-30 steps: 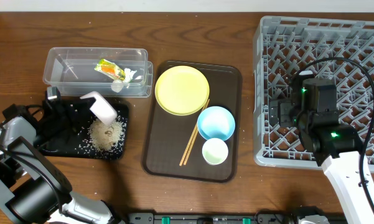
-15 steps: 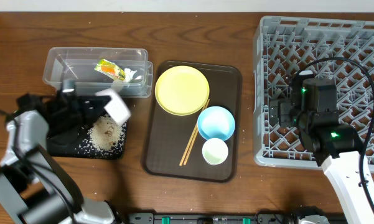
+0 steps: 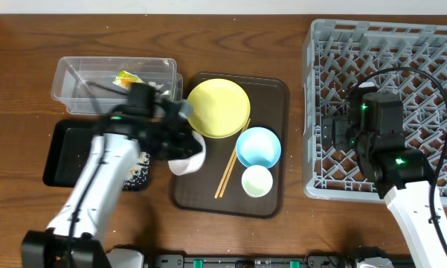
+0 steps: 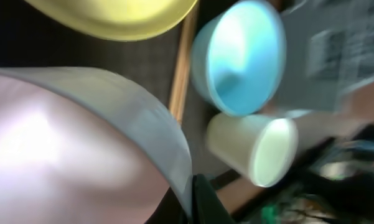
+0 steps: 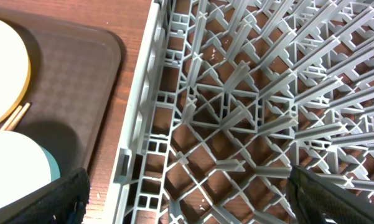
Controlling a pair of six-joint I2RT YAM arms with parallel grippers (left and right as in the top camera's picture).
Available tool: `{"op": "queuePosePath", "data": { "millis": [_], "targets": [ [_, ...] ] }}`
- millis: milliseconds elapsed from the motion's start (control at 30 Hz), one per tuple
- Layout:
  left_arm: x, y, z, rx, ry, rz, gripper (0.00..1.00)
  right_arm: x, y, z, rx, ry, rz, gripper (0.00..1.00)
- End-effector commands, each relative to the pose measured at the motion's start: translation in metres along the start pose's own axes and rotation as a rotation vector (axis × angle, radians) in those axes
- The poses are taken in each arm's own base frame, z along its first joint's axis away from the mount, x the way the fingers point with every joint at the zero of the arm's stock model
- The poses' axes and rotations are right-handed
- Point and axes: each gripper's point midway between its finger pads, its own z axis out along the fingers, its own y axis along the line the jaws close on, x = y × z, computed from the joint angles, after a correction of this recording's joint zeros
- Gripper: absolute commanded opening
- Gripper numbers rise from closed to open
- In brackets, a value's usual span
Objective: Sort waste into correct bins and load items into the dishwasher rack
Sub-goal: 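Return the emptied bowl to the brown tray and release it, then grasp the pale green cup with the left gripper and lift it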
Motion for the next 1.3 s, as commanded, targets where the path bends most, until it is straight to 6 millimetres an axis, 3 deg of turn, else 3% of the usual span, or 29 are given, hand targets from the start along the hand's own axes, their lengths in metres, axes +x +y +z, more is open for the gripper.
{"op": "queuePosePath", "data": {
  "millis": [0, 267, 333, 400, 533, 700, 833, 1067, 1267],
  "targets": [
    [-0.002, 0.02, 0.017, -0.247, -0.002, 0.002, 0.06, -0.008, -0.003, -0.003, 0.006, -0.022, 0.013, 0.99],
    [0.009, -0.004, 0.063, -0.244, 0.072, 0.089, 0.08, -0.008, -0.003, -0.003, 0.006, -0.022, 0.013, 0.99],
    [0.01, -0.005, 0.066, -0.244, 0.078, 0.095, 0.23, -0.008, -0.003, -0.003, 0.006, -0.022, 0.013, 0.99],
    [0.009, -0.005, 0.065, -0.242, 0.074, 0.096, 0.47, -0.008, -0.003, -0.003, 0.006, -0.022, 0.013, 0.99],
    [0.002, -0.01, 0.058, -0.237, 0.057, 0.096, 0.59, -0.008, -0.003, -0.003, 0.006, -0.02, 0.013, 0.99],
    [-0.012, -0.033, 0.04, -0.188, -0.008, 0.13, 0.6, -0.008, -0.003, -0.003, 0.006, -0.019, 0.012, 0.99],
    [-0.008, -0.049, 0.033, -0.15, -0.022, 0.165, 0.6, -0.007, -0.003, -0.003, 0.006, -0.018, 0.012, 0.99],
    [0.018, -0.068, 0.049, -0.159, 0.049, 0.276, 0.59, -0.008, -0.004, -0.003, 0.006, -0.018, 0.012, 0.99],
    [0.039, -0.053, 0.071, -0.294, 0.1, 0.346, 0.59, -0.008, -0.004, -0.003, 0.006, -0.018, 0.012, 0.99]
  ]
}}
